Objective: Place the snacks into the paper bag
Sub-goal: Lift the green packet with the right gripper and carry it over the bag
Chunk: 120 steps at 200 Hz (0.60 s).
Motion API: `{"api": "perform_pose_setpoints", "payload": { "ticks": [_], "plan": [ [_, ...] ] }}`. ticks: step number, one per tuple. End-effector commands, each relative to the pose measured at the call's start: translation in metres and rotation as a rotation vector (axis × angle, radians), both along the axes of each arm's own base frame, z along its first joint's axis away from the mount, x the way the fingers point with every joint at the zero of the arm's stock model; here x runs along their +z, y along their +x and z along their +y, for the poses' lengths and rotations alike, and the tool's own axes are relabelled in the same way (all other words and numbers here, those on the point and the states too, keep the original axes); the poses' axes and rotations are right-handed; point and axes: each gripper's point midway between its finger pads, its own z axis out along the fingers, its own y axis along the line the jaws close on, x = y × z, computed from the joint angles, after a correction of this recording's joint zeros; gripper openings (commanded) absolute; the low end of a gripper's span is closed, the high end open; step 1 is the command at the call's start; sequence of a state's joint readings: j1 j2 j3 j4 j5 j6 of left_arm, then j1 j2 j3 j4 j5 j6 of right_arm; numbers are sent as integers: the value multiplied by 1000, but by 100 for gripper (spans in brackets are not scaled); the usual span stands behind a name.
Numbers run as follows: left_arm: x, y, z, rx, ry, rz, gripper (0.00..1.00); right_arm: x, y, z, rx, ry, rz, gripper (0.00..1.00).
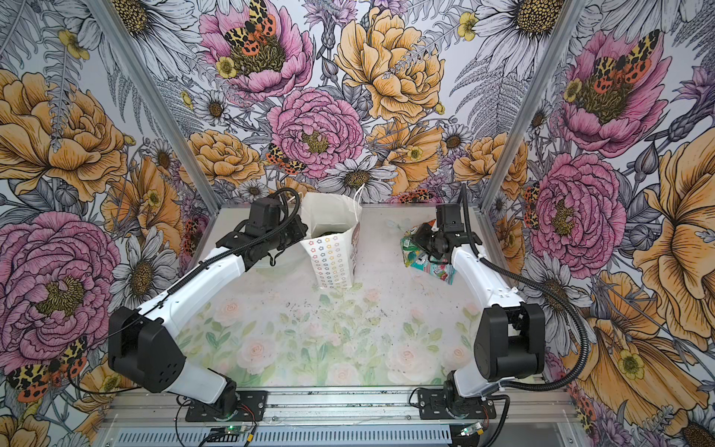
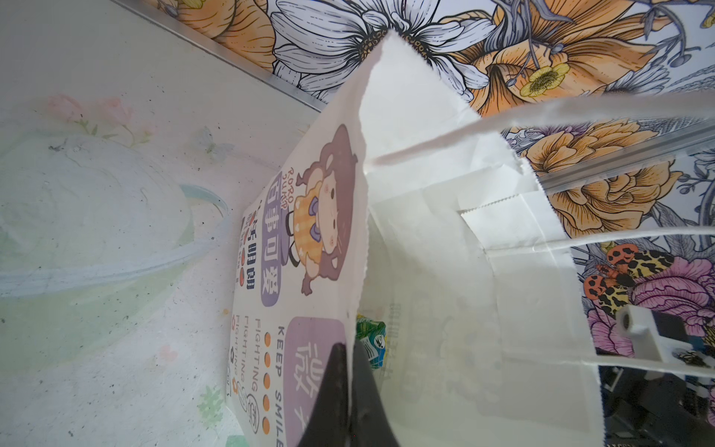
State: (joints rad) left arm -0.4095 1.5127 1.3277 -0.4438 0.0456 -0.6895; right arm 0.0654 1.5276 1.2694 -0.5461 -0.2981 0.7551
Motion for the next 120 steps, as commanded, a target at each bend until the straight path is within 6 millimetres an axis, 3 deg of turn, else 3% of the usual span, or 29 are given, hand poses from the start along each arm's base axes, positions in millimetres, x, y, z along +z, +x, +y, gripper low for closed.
{"api": "perform_pose_setpoints", "payload": {
  "ticks": [1,59,87,120],
  "plan": [
    [19,0,1,-3,-21,-62,0,71,8,23,128,42,-211,0],
    [19,1,1,-1,-21,-61,0,192,9,51,252,11,-514,0],
    [20,1,0,-3,-23,-63,0,252,-1,75,333,-15,-676,0],
    [20,1,0,-2,-26,-63,0,309,-17,109,420,-34,-835,0]
  ]
}}
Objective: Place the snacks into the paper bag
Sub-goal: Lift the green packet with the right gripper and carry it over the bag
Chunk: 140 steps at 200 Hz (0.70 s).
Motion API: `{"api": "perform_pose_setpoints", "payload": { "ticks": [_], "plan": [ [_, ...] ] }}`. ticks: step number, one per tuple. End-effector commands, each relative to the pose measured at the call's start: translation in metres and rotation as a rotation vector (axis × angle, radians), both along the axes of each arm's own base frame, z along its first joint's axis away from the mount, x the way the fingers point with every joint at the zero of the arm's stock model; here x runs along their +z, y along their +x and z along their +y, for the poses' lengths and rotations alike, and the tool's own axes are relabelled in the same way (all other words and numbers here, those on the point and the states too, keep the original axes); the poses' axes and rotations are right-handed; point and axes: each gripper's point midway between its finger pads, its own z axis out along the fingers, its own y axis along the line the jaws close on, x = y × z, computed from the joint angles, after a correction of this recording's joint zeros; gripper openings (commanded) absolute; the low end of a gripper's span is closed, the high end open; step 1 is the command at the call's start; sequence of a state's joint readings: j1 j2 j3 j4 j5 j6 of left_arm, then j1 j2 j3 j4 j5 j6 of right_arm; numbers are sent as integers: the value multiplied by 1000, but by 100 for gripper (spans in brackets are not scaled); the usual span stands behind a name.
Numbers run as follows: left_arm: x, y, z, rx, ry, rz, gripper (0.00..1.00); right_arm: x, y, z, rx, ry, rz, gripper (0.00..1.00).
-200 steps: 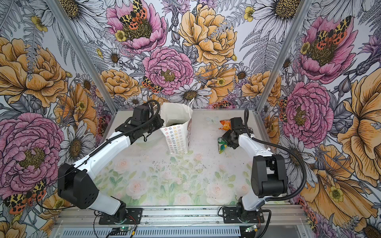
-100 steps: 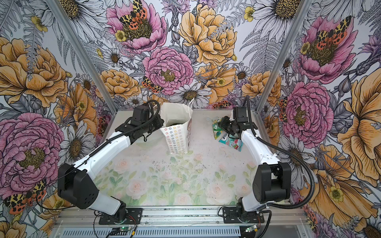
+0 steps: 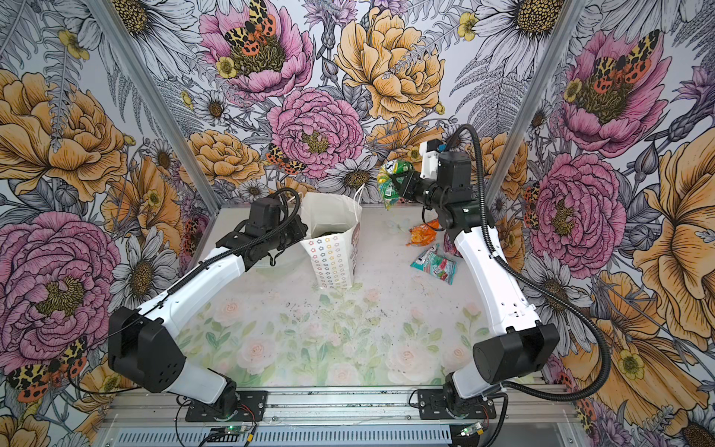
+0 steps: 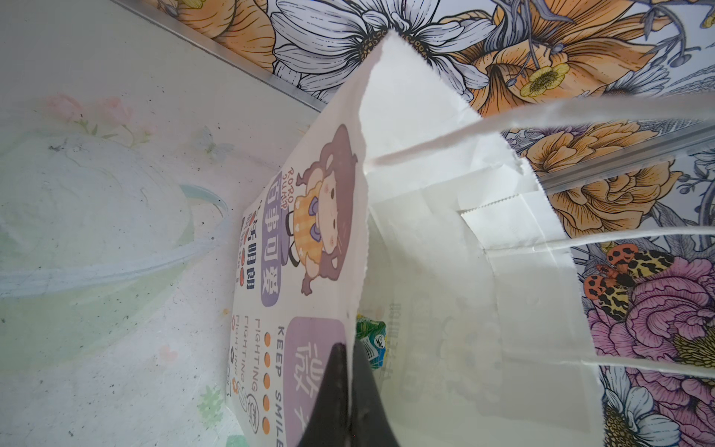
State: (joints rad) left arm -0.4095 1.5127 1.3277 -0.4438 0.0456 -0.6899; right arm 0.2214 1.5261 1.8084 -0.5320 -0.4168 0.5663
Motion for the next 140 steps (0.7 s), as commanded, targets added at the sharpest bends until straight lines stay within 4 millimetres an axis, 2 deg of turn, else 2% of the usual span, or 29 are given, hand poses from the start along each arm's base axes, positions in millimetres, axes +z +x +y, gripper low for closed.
{"api": "perform_pose_setpoints", "payload": {
  "ticks": [1,38,70,101,140],
  "plan": [
    [20,1,0,-3,-26,-63,0,65,-20,21,72,-15,-214,0],
    [21,1,-4,-12,-34,-64,0,101,-34,60,152,-22,-329,0],
    [23,-2,-4,-11,-33,-69,0,115,-36,90,202,-20,-378,0],
    [23,-2,-4,-12,-32,-69,0,110,-33,120,257,-17,-375,0],
    [21,-2,-6,-16,-32,-64,0,83,-21,154,294,-63,-338,0]
  ]
}}
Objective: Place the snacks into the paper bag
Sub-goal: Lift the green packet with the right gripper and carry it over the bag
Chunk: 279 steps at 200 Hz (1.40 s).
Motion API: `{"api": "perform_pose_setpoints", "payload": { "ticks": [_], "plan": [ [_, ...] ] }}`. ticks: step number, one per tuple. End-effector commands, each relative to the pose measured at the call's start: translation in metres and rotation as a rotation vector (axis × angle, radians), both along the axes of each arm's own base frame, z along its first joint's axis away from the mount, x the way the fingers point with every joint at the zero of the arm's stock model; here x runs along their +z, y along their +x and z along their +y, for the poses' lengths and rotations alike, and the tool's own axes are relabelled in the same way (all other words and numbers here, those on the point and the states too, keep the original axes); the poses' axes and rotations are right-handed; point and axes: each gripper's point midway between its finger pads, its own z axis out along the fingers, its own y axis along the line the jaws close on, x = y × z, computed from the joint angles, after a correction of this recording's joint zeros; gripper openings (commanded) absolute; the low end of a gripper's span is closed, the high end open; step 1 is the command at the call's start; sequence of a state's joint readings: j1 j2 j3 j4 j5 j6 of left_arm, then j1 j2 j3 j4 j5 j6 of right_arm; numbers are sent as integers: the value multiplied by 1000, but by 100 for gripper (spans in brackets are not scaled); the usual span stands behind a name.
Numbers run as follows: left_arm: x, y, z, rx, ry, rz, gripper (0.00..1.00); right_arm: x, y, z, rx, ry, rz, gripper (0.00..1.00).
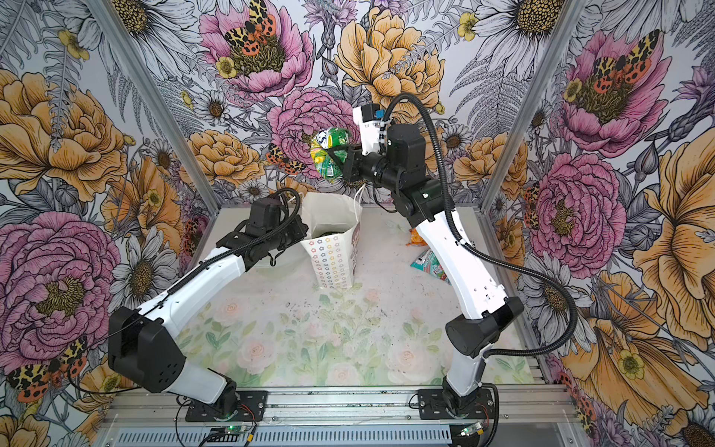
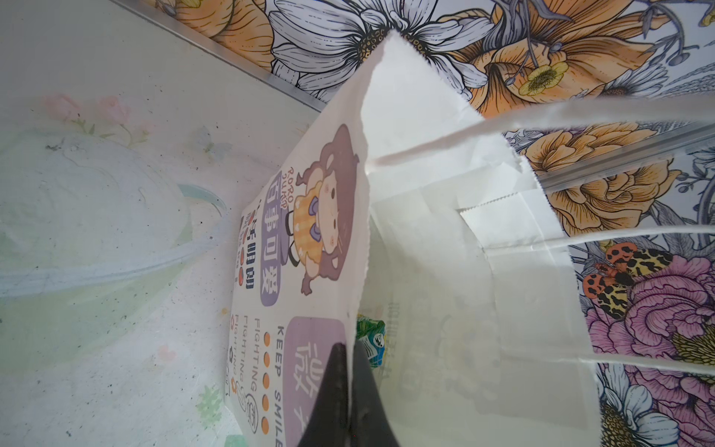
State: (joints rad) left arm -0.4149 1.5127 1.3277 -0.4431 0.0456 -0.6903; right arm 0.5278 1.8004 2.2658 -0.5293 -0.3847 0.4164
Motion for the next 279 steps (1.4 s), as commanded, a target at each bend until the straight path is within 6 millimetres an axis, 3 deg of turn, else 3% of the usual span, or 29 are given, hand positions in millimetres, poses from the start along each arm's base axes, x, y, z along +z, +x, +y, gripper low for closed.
{"api": "perform_pose_setpoints", "payload": {
  "ticks": [1,46,115,221,279],
  "plan": [
    [21,-1,-4,-11,-33,-64,0,9,0,11,-2,-14,-59,0],
    [21,0,-3,-12,-38,-67,0,-35,22,30,-25,-112,2,0],
    [20,1,4,-2,-41,-69,0,-97,43,28,-138,-274,80,0],
    [18,1,2,-4,-49,-63,0,-172,47,31,-196,-460,185,0],
    [20,-1,4,3,-47,-69,0,-200,50,35,-214,-531,216,1]
  ]
}}
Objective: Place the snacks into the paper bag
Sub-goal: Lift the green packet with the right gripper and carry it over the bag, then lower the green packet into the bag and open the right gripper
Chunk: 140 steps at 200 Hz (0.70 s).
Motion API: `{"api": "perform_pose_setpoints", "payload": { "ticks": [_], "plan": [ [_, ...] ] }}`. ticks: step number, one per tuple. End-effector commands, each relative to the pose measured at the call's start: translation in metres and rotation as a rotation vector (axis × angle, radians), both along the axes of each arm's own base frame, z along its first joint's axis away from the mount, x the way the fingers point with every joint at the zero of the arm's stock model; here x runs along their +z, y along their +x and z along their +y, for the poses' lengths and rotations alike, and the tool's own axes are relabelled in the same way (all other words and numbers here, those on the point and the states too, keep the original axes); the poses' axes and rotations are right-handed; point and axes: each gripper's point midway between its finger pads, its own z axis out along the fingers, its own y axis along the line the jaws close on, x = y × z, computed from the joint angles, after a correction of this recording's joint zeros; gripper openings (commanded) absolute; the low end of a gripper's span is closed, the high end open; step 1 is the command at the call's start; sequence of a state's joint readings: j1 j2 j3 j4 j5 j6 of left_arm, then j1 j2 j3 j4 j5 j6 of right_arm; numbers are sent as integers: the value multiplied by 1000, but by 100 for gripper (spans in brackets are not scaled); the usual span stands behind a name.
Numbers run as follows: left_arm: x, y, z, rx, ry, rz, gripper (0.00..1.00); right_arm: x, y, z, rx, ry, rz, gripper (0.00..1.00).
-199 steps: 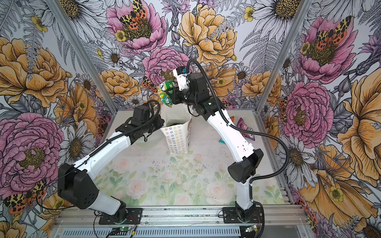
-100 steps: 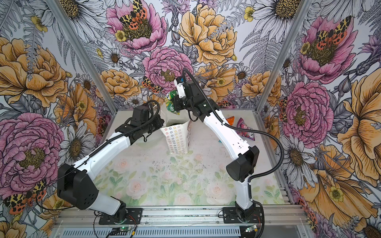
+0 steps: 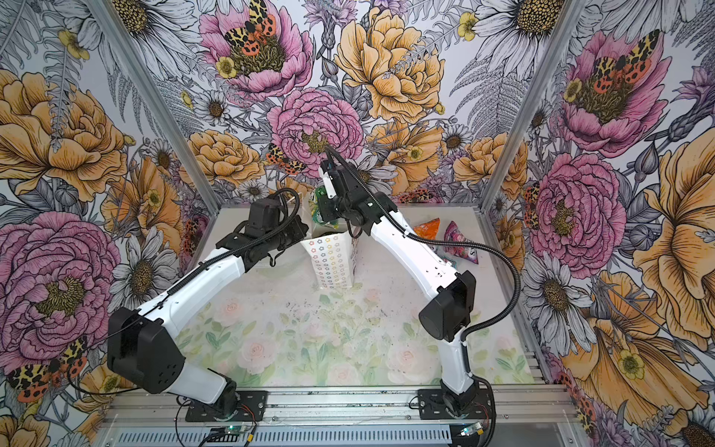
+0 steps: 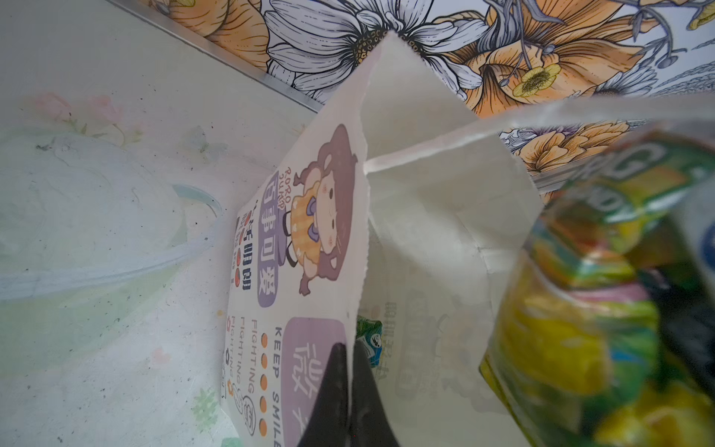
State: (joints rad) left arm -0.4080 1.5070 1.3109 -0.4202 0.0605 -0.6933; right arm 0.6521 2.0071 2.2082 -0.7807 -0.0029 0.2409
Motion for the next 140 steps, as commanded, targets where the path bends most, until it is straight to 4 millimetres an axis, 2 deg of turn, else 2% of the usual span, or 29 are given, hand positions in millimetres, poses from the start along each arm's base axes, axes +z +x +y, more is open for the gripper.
{"api": "perform_pose_setpoints", "payload": {
  "ticks": [1,19,79,103,140],
  "plan": [
    [20,-1,4,8,-33,-61,0,-6,5,2,-17,-34,-20,1],
    [21,-1,4,9,-33,-63,0,-10,6,2,-21,-44,-14,6],
    [21,0,3,4,-35,-62,0,-10,5,2,-23,-50,-18,35],
    [20,0,3,3,-36,-60,0,-6,3,3,-13,-40,-19,41],
    [21,-1,4,6,-34,-62,0,-1,0,4,-5,-29,-22,45]
  ]
}}
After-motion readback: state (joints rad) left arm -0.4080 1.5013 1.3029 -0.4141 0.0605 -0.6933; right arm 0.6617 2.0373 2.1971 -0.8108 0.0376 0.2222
